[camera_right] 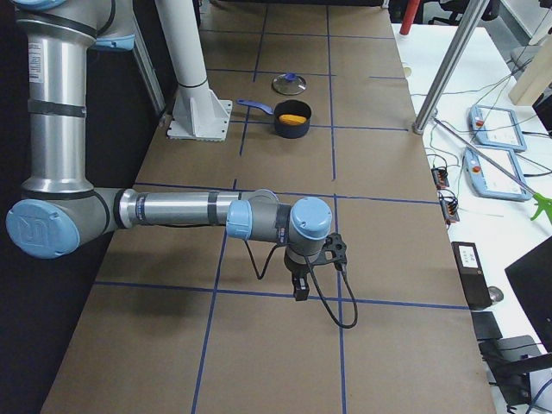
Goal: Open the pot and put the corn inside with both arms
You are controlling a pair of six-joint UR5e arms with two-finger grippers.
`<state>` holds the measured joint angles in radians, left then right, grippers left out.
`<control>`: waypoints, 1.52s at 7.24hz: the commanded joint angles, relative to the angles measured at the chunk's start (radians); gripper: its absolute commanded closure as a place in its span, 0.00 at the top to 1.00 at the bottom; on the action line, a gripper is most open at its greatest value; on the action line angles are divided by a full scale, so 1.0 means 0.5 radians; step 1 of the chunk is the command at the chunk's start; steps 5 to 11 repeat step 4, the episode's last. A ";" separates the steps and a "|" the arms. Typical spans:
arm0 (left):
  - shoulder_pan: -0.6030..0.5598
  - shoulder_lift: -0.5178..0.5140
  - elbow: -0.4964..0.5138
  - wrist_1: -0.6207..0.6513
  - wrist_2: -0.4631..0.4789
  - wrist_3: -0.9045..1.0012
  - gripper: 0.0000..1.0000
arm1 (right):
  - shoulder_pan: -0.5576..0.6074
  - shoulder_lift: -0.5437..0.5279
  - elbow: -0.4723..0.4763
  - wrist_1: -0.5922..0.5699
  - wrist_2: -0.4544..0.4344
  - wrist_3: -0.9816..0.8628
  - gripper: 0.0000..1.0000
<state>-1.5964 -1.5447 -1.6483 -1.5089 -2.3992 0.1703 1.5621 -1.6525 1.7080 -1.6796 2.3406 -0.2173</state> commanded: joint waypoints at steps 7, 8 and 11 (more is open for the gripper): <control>0.088 0.040 0.011 0.002 -0.006 0.003 1.00 | -0.047 -0.008 -0.011 0.070 0.010 0.002 1.00; 0.088 0.040 0.011 0.002 -0.006 0.003 1.00 | -0.047 -0.008 -0.011 0.070 0.010 0.002 1.00; 0.088 0.040 0.011 0.002 -0.006 0.003 1.00 | -0.047 -0.008 -0.011 0.070 0.010 0.002 1.00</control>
